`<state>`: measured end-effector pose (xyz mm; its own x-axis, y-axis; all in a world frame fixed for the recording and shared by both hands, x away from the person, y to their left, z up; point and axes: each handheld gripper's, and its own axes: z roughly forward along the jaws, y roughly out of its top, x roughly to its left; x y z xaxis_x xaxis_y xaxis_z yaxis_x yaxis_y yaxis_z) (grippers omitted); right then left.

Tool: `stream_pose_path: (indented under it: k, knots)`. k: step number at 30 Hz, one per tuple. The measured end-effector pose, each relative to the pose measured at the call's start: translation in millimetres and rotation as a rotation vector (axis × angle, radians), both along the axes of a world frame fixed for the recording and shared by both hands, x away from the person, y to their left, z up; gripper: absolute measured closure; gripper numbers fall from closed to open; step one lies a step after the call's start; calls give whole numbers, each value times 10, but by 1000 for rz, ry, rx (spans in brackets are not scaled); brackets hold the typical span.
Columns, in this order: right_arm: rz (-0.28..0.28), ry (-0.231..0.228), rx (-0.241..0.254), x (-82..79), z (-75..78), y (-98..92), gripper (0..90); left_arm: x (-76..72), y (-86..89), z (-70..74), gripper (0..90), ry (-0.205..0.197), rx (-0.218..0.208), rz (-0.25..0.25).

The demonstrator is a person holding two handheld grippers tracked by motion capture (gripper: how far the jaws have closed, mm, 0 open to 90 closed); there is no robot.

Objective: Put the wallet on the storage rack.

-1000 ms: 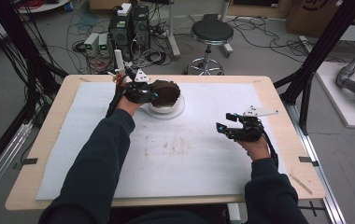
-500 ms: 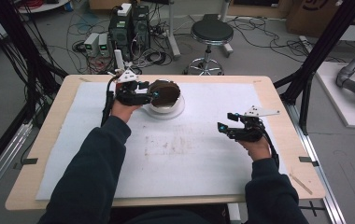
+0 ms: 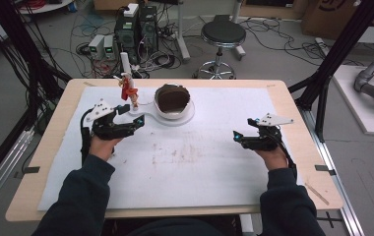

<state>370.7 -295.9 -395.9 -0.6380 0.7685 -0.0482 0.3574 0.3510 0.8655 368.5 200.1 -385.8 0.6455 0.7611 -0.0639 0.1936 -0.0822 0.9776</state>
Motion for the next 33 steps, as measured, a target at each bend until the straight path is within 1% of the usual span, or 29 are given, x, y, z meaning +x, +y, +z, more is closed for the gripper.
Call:
stream_pose_path:
  k: [3, 5, 8, 12, 14, 19, 25, 33]
  knots:
    - [-10, -5, -13, -24, -5, -12, 220, -87, 81, -63, 239, 1, 4, 17]
    - [-11, -11, -17, -42, -13, -23, 220, -123, 124, -88, 235, 5, 8, 29]
    - [-17, -14, -26, -73, -27, -39, 220, -167, 164, -129, 234, 10, 3, 41]
    - [-20, -11, -38, -112, -38, -52, 221, -189, 200, -202, 234, 33, 14, 56]
    - [-20, -13, -44, -113, -45, -58, 220, -191, 218, -222, 235, 39, 7, 65]
    - [-31, 5, -38, -114, -55, -55, 220, -207, 232, -240, 235, 41, 1, 74]
    - [-33, -1, -34, -115, -51, -49, 220, -216, 238, -235, 234, 37, -3, 69]
    - [-32, 9, -29, -122, -61, -36, 221, -227, 232, -240, 235, 38, 0, 64]
